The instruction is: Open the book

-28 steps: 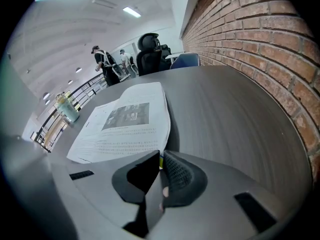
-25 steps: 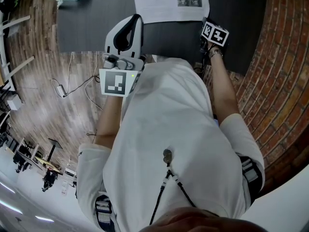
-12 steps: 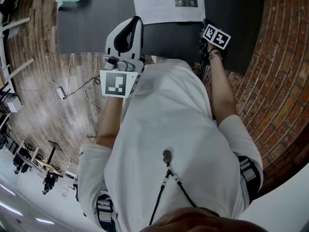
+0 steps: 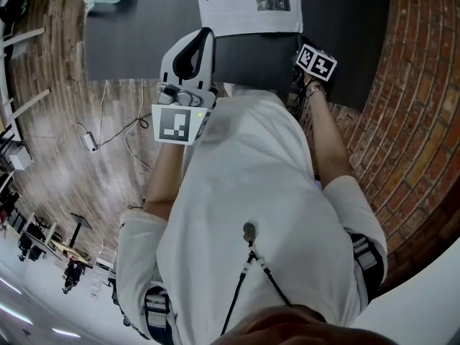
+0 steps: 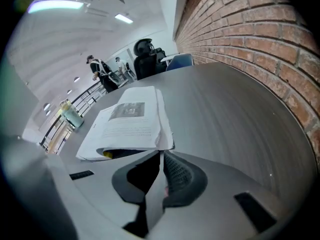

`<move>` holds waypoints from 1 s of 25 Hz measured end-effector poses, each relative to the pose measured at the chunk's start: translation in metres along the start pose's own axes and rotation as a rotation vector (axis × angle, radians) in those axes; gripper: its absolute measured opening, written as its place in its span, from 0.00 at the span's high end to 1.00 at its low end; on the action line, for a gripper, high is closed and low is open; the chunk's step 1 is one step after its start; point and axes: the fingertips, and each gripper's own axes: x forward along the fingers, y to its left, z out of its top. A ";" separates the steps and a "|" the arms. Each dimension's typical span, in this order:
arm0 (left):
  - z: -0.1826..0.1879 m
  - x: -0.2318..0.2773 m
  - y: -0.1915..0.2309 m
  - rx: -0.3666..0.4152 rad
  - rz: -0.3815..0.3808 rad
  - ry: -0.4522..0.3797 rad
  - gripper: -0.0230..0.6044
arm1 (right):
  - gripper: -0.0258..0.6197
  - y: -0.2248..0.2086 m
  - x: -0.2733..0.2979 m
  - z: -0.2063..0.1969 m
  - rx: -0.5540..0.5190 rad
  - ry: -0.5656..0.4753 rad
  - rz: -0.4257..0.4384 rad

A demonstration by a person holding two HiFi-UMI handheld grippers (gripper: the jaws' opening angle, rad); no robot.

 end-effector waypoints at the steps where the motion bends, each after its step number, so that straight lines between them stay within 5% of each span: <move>1: 0.001 -0.001 -0.001 -0.001 -0.003 -0.004 0.93 | 0.88 0.008 -0.002 -0.002 -0.024 0.001 0.011; 11: 0.015 -0.012 -0.009 -0.033 0.003 -0.048 0.93 | 0.90 0.106 -0.030 -0.017 -0.205 0.001 0.221; 25: 0.022 -0.045 0.001 0.006 0.049 -0.018 0.93 | 0.90 0.207 -0.139 0.082 -0.272 -0.346 0.394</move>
